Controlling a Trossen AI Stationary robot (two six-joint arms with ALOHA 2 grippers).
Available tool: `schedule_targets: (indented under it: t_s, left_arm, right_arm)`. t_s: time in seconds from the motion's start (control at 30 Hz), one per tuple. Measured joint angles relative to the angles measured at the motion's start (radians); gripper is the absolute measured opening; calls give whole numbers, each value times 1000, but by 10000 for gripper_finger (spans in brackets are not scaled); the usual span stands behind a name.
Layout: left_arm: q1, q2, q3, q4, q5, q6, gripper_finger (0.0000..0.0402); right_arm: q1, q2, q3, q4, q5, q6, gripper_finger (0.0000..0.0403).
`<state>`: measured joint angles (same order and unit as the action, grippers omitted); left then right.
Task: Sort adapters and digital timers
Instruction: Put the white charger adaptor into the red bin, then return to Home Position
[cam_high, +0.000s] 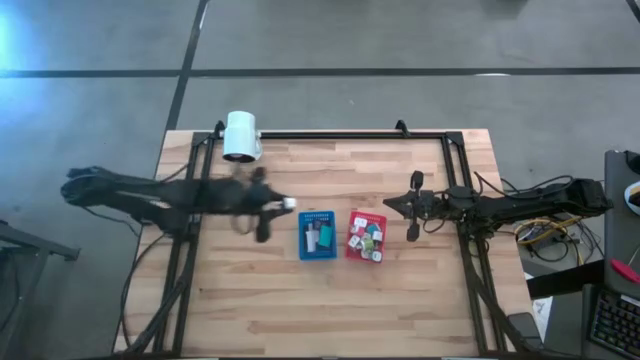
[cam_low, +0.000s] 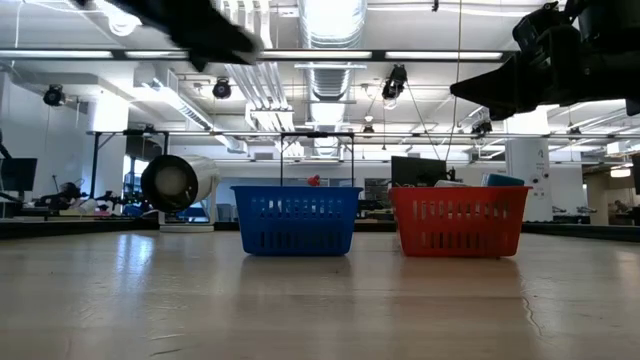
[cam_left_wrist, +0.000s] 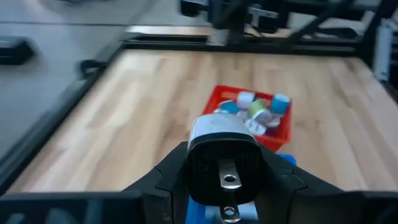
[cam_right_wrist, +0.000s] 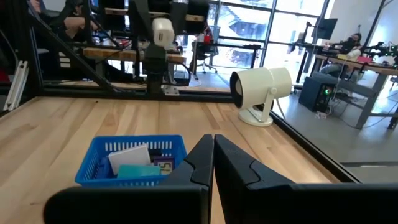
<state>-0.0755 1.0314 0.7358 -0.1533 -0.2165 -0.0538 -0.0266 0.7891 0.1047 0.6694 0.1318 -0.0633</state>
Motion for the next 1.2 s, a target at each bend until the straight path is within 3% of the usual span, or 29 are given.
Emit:
schedule_targets:
  t_s: [0.13, 0.2, 0.4, 0.63, 0.87, 1.2]
  left_arm:
    - [105, 285, 166, 66, 254, 99, 129]
    - [120, 420, 258, 62, 313, 153, 129]
    - [122, 776, 551, -38, 325, 268, 129]
    - [122, 1067, 879, -194, 359, 311, 129]
    - [121, 1212, 1035, -264, 420, 308, 136]
    - [121, 1217, 1033, -276, 422, 309, 274]
  right_arm:
    - [0, 0, 0, -4, 0, 0, 8]
    - [0, 0, 0, -14, 0, 0, 8]
    - [0, 0, 0, -32, 0, 1, 8]
    - [0, 0, 0, -38, 0, 1, 8]
    - [0, 0, 0, -42, 0, 0, 8]
    - [0, 0, 0, -45, 0, 1, 8]
